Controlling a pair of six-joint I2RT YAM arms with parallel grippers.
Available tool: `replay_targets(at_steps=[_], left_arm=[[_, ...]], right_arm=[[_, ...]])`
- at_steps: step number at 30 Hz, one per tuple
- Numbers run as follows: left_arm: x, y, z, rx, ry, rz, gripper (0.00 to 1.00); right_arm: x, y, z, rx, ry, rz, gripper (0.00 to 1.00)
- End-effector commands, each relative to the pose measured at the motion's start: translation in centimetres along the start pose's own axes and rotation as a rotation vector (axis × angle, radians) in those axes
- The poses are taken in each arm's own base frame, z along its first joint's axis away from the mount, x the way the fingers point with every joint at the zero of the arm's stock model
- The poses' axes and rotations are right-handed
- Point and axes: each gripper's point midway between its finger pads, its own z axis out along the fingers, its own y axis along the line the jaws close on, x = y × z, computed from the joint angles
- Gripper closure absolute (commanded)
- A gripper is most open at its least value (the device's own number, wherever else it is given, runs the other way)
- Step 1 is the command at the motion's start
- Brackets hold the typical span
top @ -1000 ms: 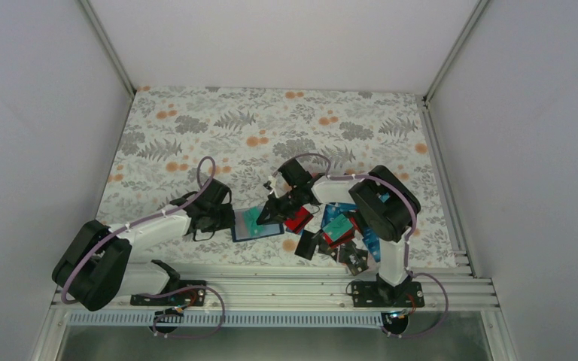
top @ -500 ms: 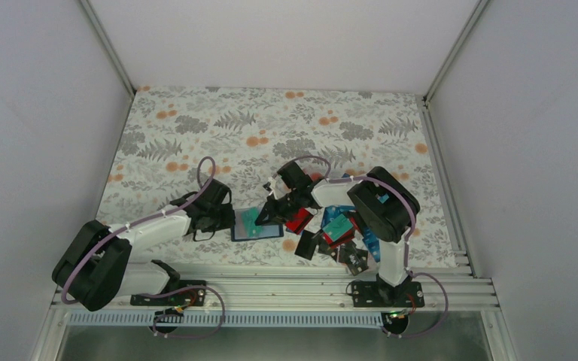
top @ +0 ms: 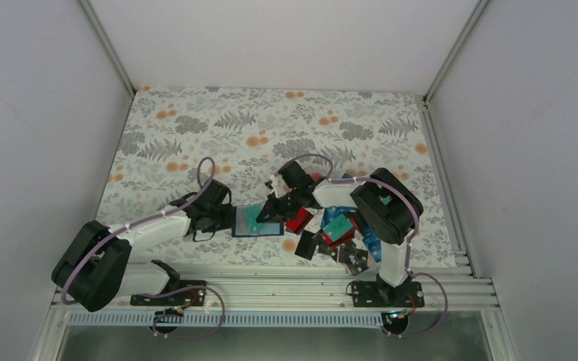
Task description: Put the credit cards into the card holder
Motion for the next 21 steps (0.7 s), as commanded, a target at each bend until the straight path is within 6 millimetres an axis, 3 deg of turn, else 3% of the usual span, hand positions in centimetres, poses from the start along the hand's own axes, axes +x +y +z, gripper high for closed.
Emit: replay_targets(at_steps=[1, 9, 21], left_arm=[[2.3, 1.7, 0.6, -0.044, 0.078, -0.023, 0.79], [2.3, 1.5, 0.9, -0.031, 0.084, -0.023, 0.79], [2.7, 1.5, 1.0, -0.026, 0.101, -0.024, 0.80]], right_arm=[[1.2, -0.6, -1.0, 0.059, -0.021, 0.041, 0.96], [1.9, -1.5, -1.1, 0.078, -0.029, 0.077, 0.96], [0.0, -2.0, -0.2, 0.071, -0.111, 0.085, 0.96]])
